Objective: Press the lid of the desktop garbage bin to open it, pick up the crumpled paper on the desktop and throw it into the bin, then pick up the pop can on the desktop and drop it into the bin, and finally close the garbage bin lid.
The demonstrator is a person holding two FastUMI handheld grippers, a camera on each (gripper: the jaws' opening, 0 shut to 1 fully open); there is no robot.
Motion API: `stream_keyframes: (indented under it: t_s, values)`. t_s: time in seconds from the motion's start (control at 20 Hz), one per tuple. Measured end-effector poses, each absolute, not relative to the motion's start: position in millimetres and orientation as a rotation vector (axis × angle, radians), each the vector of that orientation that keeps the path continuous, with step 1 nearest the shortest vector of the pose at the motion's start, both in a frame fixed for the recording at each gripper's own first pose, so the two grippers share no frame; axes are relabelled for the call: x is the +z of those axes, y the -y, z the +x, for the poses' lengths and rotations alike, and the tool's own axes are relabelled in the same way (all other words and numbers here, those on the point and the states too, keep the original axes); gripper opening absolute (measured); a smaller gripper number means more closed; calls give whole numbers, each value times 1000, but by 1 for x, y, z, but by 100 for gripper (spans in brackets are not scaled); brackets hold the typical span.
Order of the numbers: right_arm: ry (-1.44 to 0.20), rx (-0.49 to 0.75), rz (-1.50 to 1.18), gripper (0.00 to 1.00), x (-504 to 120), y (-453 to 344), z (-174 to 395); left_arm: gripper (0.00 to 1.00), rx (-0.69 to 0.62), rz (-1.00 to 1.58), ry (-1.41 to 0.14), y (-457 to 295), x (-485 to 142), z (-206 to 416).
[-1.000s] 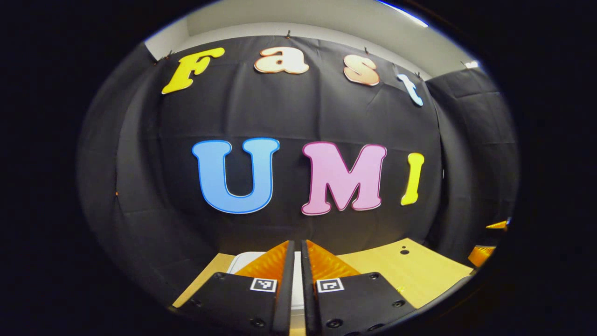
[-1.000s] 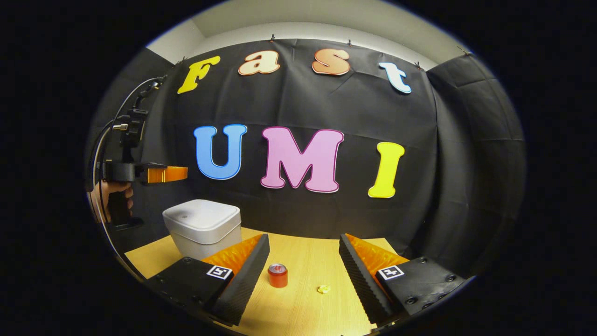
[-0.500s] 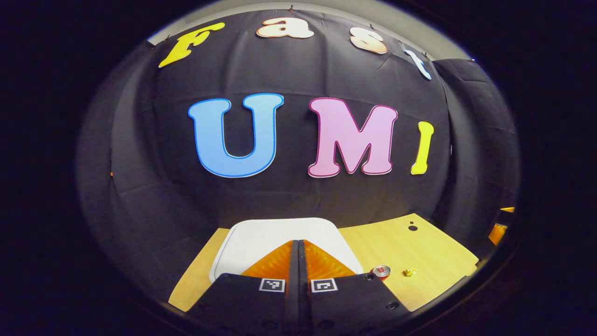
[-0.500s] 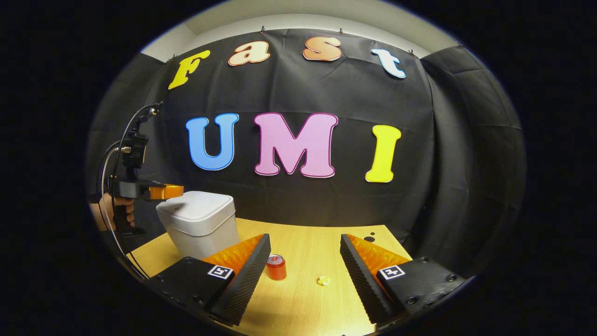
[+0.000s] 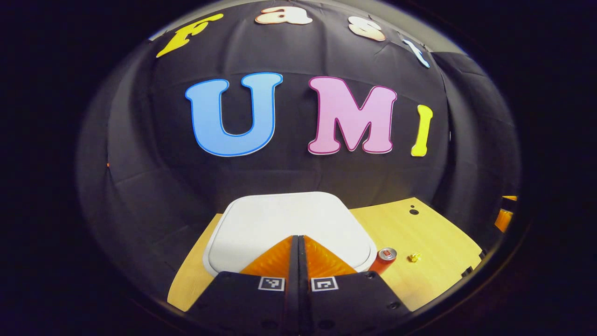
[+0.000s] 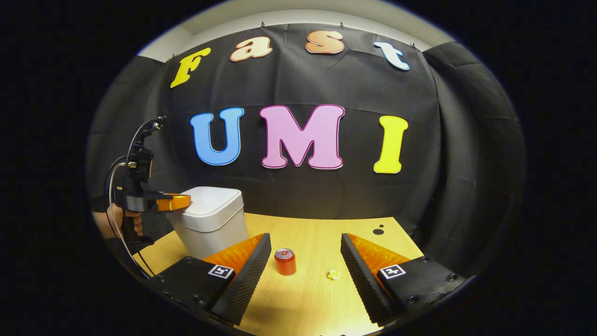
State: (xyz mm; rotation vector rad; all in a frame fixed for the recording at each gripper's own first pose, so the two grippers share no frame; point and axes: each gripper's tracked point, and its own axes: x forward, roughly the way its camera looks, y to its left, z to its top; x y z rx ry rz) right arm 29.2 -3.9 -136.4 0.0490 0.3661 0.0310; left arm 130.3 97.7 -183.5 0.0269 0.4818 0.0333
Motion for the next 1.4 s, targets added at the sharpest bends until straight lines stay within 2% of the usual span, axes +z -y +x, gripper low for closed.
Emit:
stream_keyframes:
  t_s: [0.2, 0.25, 0.45, 0.85, 1.15, 1.25, 1.3, 1.4]
  values:
    - [-377, 35, 52, 97, -141, -2, 22, 7, 9, -5, -514, -97, -187, 129]
    - [-378, 38, 53, 97, -140, -3, 20, 5, 5, 9, -518, -96, -186, 129]
    - [-371, 36, 64, 97, -136, -6, 15, 6, 2, 82, -486, -94, -168, 134]
    - [-291, 49, 66, 97, -104, -15, 30, 6, 1, 14, -280, -78, -60, 140]
    - [-262, 51, 64, 96, -90, -17, 35, 7, -30, 32, -166, -51, -7, 102]
    - [-267, 53, 55, 97, -91, -16, 36, 8, -80, 19, -152, -27, -2, 87]
    - [-271, 53, 53, 97, -92, -16, 36, 10, -119, 8, -153, -12, -1, 79]
    - [-272, 51, 48, 96, -93, -14, 37, 55, -160, 6, -149, 4, -2, 67]
